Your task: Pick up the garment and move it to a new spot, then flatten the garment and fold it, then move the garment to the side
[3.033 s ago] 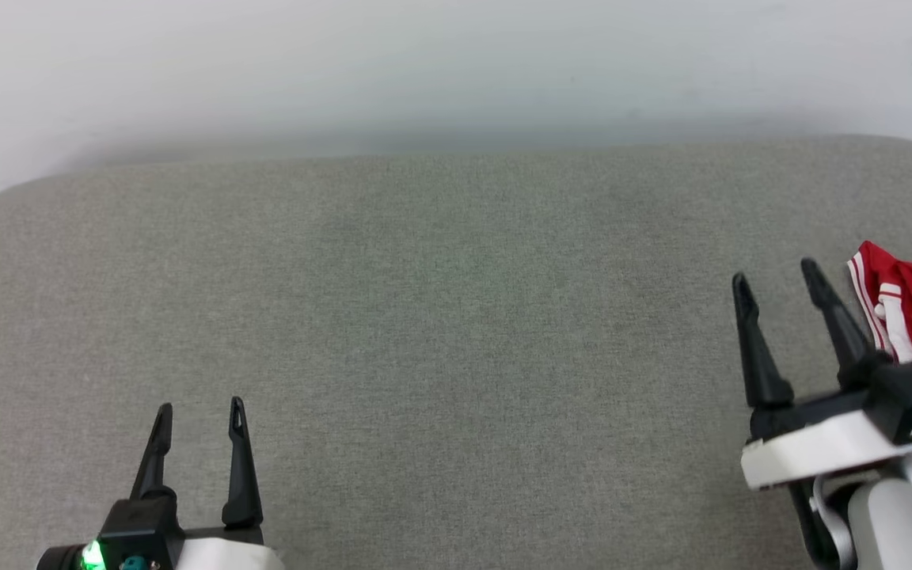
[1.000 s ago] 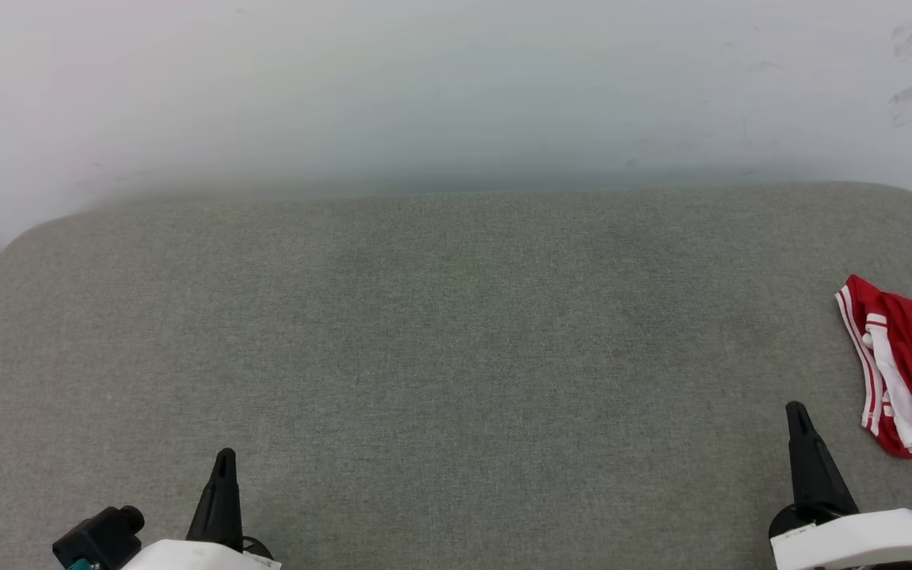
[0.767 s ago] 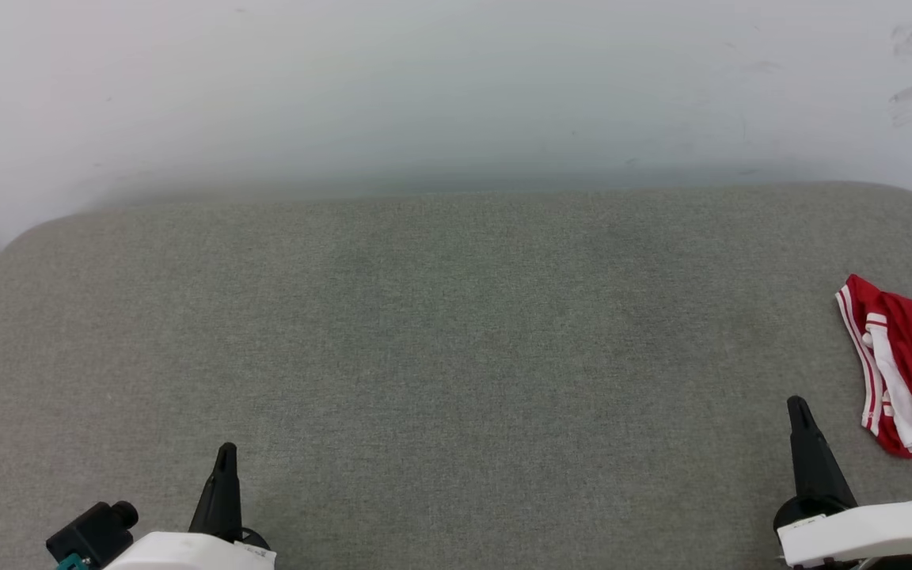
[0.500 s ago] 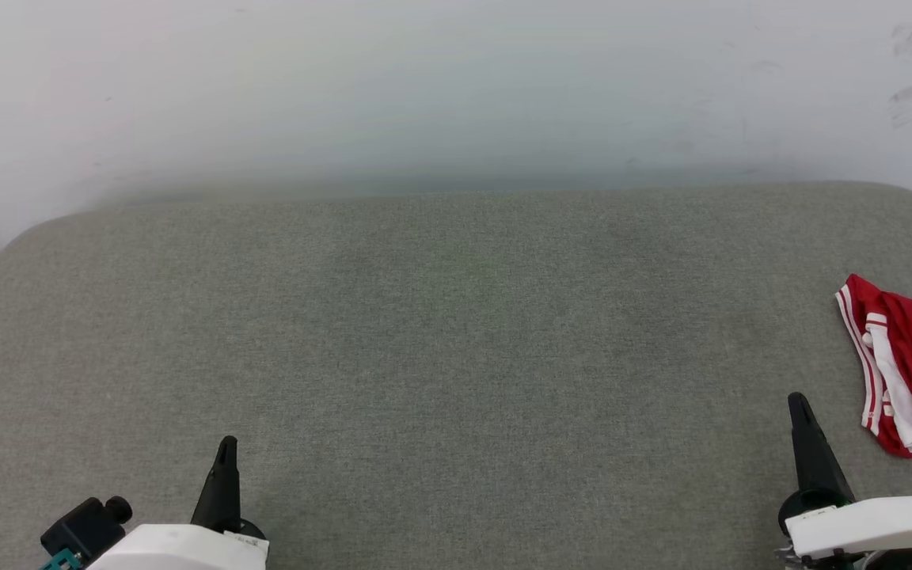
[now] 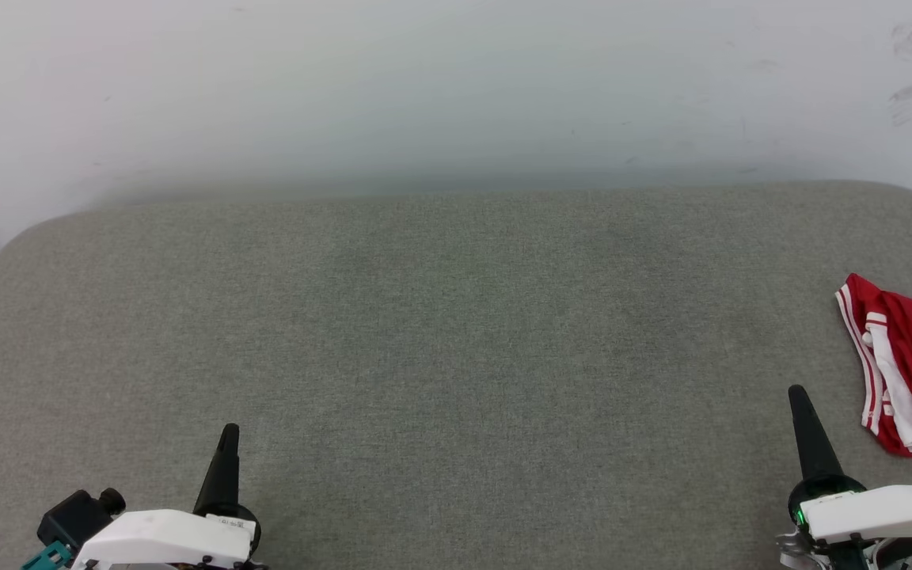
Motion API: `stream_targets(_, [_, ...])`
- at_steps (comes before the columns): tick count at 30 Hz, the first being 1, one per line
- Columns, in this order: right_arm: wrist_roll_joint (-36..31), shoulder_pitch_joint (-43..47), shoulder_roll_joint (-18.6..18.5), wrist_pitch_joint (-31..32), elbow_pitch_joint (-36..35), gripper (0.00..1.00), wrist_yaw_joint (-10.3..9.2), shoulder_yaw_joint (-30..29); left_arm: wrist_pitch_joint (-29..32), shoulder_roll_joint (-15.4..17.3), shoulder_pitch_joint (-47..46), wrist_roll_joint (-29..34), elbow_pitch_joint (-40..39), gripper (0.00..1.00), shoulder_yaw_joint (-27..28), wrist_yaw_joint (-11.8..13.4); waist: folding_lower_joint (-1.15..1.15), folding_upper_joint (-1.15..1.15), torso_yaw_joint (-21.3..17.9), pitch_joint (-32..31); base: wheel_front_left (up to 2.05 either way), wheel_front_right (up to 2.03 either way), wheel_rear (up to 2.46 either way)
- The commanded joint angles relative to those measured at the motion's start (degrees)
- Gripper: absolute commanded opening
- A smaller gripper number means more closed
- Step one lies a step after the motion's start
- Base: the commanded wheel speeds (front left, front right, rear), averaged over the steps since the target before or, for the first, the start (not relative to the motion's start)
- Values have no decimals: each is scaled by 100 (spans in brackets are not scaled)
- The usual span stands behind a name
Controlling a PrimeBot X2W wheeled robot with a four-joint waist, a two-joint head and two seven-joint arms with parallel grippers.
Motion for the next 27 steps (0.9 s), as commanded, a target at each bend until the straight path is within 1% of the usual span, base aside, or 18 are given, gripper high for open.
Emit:
stream_targets(1, [169, -165, -40, 35, -22, 0, 1, -18, 36, 34, -125, -168, -23, 0, 26, -50, 0, 0, 0, 1, 0, 0, 0])
stream_targets(27, [1651, -380, -20, 422, 181, 0, 1, -119, 414, 24, -430, -1663, 211, 0, 151, -200, 0, 0, -7, 12, 0, 0, 0])
